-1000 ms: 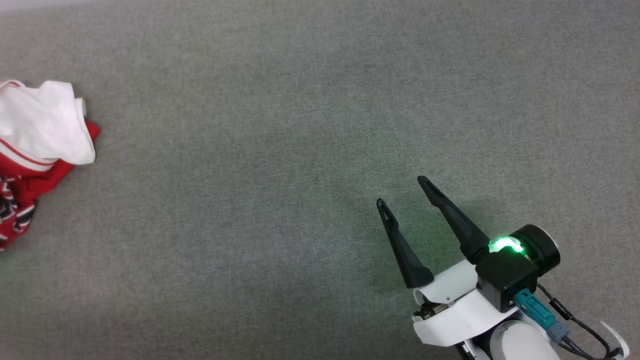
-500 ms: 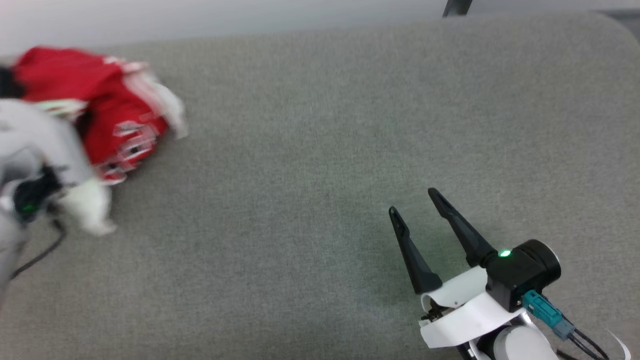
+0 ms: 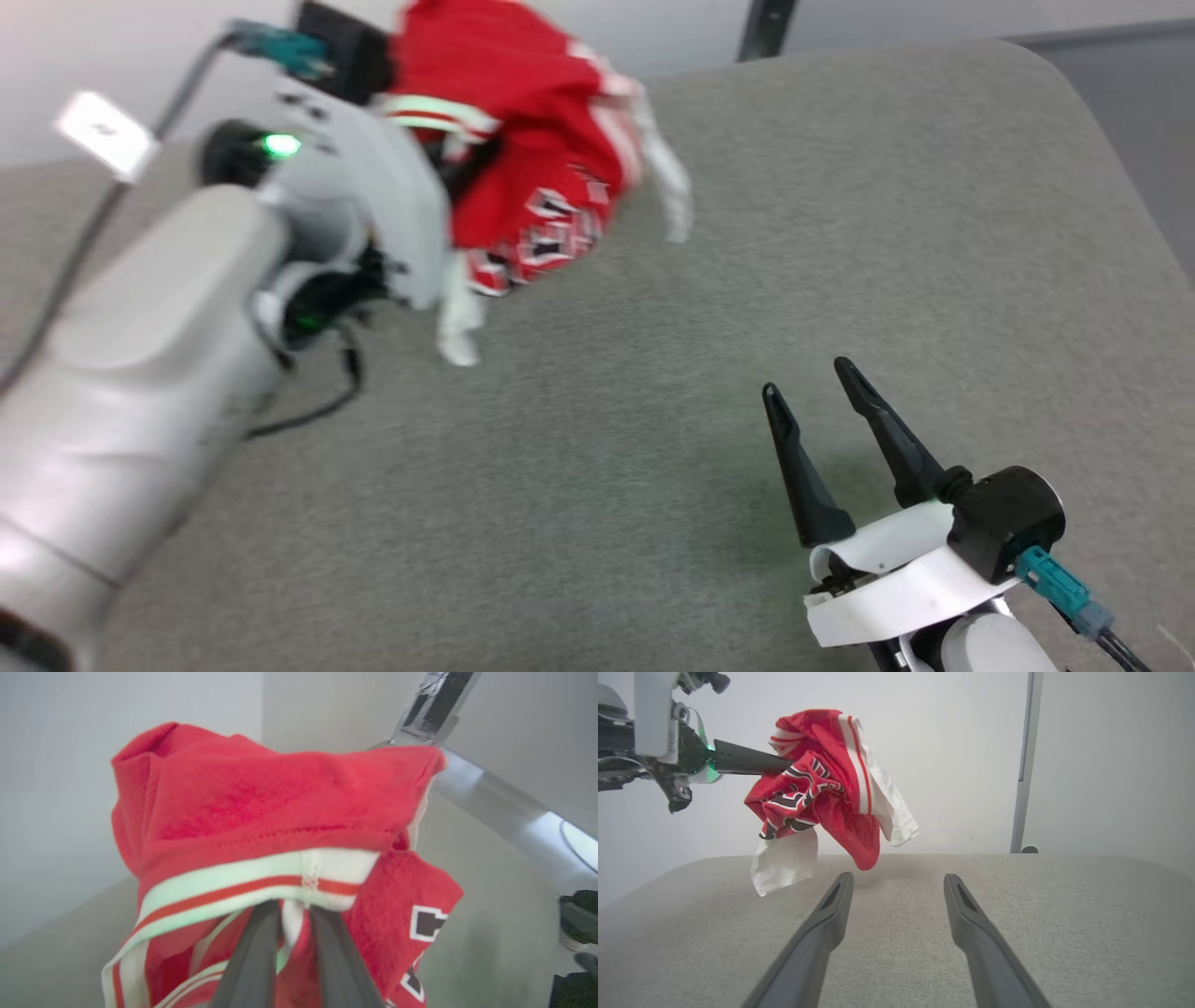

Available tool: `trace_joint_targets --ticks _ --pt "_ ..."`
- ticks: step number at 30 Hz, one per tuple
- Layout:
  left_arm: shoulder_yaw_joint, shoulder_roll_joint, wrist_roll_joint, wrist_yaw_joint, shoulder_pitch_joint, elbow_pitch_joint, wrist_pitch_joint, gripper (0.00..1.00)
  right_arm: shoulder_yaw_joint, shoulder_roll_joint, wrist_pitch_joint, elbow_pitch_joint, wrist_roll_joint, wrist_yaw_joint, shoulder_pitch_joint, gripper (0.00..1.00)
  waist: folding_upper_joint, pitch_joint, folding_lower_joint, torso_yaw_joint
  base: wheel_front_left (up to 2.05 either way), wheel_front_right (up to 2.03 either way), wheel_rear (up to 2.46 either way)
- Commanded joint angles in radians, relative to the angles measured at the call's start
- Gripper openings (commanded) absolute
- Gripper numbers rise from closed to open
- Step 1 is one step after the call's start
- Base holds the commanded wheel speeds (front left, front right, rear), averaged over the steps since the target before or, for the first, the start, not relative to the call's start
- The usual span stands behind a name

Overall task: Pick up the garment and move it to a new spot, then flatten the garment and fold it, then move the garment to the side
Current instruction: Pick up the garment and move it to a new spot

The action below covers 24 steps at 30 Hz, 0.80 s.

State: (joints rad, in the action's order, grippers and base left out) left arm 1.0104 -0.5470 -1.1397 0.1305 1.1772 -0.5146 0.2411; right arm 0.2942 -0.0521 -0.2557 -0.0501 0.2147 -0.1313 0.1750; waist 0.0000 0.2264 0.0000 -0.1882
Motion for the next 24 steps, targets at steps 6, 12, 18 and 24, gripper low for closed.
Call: trace_joint_targets --ticks 6,12,18,24 --pt "0.081 0.055 0.016 0.000 -0.047 -0.054 -0.052 0.00 -0.026 0.002 -0.009 0.006 0.036 0.001 0.009 1.00 0.0000 0.053 0.0000 -0.075 0.00 0.00 0.00" --pt "0.221 0.026 0.075 0.000 -0.094 -0.138 -0.031 0.00 -0.036 0.002 -0.010 0.022 0.049 0.001 0.009 1.00 0.0000 0.054 0.0000 -0.083 0.00 0.00 0.00" --pt "0.264 0.010 0.100 0.000 -0.138 -0.139 0.022 0.00 -0.032 0.002 -0.010 0.017 0.045 0.001 -0.005 1.00 0.0000 0.028 0.0000 -0.063 0.00 0.00 0.00" --pt "0.273 0.031 0.174 0.000 -0.161 -0.156 0.055 0.00 -0.015 0.002 -0.011 0.017 0.046 0.001 0.005 1.00 0.0000 0.030 0.0000 -0.066 0.00 0.00 0.00"
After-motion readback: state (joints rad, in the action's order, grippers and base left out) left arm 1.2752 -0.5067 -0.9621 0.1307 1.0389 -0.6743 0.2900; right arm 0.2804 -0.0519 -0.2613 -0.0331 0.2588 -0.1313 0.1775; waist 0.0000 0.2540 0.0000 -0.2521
